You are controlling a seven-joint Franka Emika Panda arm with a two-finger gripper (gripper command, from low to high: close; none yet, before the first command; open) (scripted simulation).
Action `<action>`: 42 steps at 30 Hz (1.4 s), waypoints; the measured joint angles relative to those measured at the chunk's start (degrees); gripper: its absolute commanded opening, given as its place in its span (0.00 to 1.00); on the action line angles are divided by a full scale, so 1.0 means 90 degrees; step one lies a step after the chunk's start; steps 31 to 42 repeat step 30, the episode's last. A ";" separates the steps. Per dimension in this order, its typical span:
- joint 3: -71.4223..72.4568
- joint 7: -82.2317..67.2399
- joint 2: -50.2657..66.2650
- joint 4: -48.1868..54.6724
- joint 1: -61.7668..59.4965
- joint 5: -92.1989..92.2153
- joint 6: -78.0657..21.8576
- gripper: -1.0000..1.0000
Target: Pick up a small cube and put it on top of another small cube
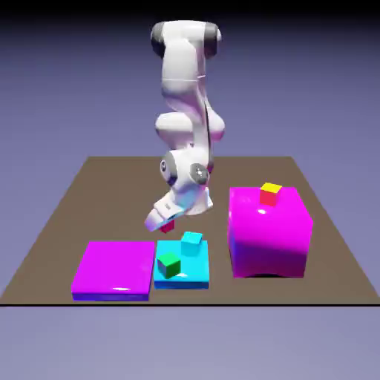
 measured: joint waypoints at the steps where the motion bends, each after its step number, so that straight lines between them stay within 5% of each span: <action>1: 0.0073 0.0064 -0.0020 0.0230 -0.0028 -0.0049 -0.0154 0.00; 19: 0.2602 -0.2976 -0.1143 0.4384 0.3292 0.1668 -0.4261 0.00; 26: 0.2511 -0.3331 -0.1040 0.3385 0.3738 0.1781 -0.3372 0.00; 27: 0.2475 -0.3274 -0.0996 0.3198 0.3704 0.1712 -0.3145 1.00; 42: 0.2518 -0.3340 -0.1049 0.3424 0.3745 0.1784 -0.3415 1.00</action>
